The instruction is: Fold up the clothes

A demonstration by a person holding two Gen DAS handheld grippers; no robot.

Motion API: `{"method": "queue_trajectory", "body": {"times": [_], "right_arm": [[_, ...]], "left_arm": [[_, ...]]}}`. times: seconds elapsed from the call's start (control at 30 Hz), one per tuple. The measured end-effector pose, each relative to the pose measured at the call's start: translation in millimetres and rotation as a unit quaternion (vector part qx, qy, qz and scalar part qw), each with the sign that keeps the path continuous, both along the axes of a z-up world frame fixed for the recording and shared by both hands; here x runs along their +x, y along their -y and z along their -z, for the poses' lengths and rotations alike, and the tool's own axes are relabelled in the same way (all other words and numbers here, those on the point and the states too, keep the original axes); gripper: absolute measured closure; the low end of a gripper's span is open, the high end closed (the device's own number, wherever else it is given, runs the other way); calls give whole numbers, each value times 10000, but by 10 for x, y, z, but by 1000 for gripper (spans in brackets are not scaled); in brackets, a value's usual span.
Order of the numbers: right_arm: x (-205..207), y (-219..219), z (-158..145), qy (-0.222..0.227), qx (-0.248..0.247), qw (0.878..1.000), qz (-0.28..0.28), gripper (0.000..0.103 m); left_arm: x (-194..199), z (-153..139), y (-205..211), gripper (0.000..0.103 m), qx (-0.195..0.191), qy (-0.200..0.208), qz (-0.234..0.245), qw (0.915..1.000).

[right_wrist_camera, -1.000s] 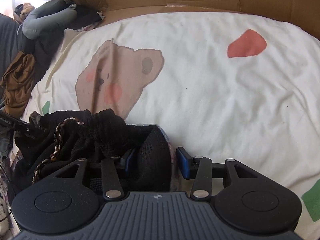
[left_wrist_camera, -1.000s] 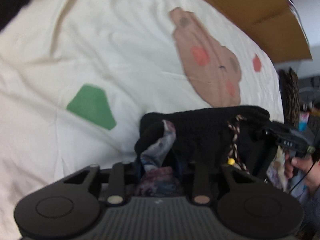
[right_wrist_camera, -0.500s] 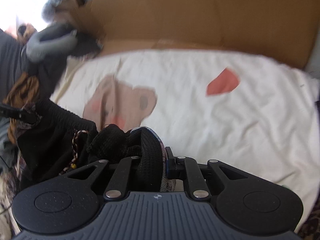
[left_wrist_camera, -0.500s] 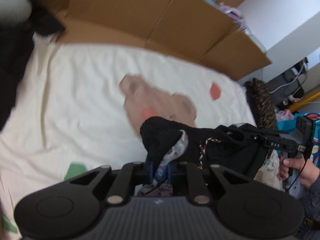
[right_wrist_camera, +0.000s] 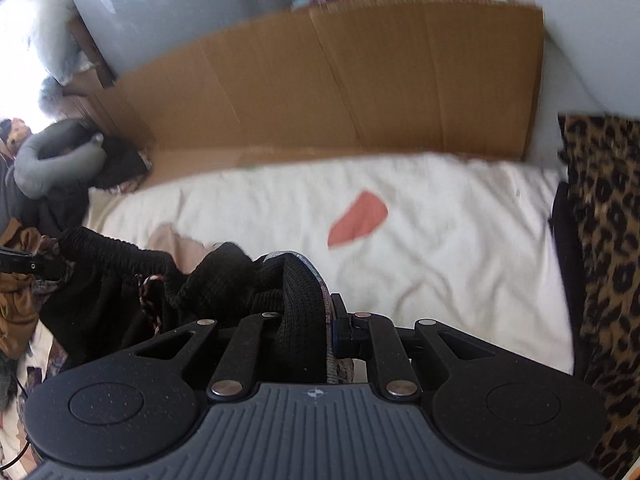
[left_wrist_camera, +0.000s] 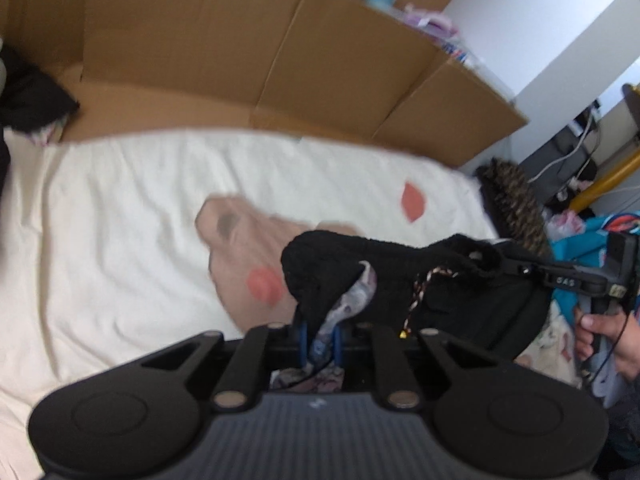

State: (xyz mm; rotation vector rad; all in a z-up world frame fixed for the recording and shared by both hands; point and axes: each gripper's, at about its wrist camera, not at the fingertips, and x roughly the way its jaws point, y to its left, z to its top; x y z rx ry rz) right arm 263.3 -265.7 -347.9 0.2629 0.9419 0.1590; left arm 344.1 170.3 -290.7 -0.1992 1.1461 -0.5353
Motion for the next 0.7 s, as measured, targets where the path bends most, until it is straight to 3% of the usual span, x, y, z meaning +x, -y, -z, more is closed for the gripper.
{"method": "queue_trajectory", "body": {"times": [0.3, 0.47, 0.7], "right_arm": [[-240, -56, 477, -674, 74, 9977, -94, 91], [-420, -61, 597, -848, 154, 9962, -110, 91], [-612, -52, 696, -1004, 313, 9944, -73, 87]], "left_arm": [[-251, 440, -55, 90, 164, -515, 38, 9985], [-413, 639, -90, 90, 217, -765, 74, 9968], [-571, 717, -118, 90, 158, -820, 37, 9965]]}}
